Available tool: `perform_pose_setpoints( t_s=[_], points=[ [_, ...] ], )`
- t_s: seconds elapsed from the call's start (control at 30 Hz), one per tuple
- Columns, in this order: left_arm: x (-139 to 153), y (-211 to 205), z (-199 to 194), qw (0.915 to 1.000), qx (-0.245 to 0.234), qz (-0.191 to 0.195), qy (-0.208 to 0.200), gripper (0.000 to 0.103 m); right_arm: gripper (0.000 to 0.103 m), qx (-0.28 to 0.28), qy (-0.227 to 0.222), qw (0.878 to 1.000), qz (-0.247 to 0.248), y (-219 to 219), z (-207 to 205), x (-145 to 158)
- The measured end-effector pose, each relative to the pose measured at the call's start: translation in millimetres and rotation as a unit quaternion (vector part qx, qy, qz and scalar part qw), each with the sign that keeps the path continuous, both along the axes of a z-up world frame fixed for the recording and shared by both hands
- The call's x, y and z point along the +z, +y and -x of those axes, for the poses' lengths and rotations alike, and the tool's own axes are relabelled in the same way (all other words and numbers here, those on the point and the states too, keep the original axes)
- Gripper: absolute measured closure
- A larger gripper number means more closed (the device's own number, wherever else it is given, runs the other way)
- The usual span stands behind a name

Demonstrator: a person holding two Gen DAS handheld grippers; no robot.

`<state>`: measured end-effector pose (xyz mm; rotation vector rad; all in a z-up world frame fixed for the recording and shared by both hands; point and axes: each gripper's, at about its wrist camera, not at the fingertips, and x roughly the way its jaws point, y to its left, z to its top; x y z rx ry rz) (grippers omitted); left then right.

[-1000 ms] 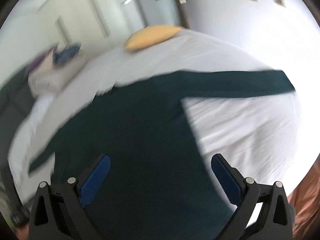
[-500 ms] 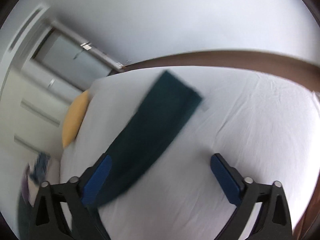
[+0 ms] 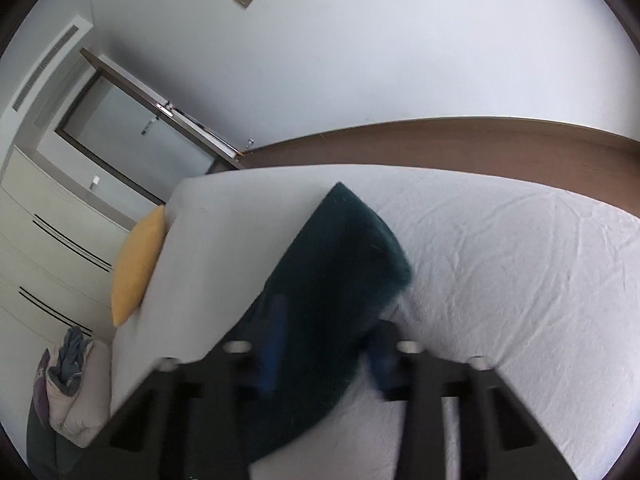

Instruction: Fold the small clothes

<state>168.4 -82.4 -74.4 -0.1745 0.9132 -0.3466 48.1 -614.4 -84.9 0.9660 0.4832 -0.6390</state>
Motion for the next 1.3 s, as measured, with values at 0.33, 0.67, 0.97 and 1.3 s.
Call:
perform_pose_setpoints(
  t_s=[0.33,0.67,0.97,1.3],
  points=[
    [16.0,14.4,-36.9,0.9969,-0.011,0.078,-0.002,0.0,0.093,0.169,0.049,0.966,0.19,129.9,-92.7,80.8],
    [0.0,35.9,-97.4,0.968,-0.019,0.236,0.083,0.0,0.094,0.437,0.092,0.841,0.306,379.4,-179.3,28.0],
    [-46.8,-16.7,-147.4,0.9429,-0.056,0.27,0.188,0.001,0.077,0.454,0.116,0.857,0.213,379.4,-180.0,-19.0],
    [-67.9,-78.1,-172.9,0.9476,-0.077,0.225,0.213,0.025,0.032,0.402,0.05,0.909,0.1,342.0,-95.9,-30.5]
  ],
)
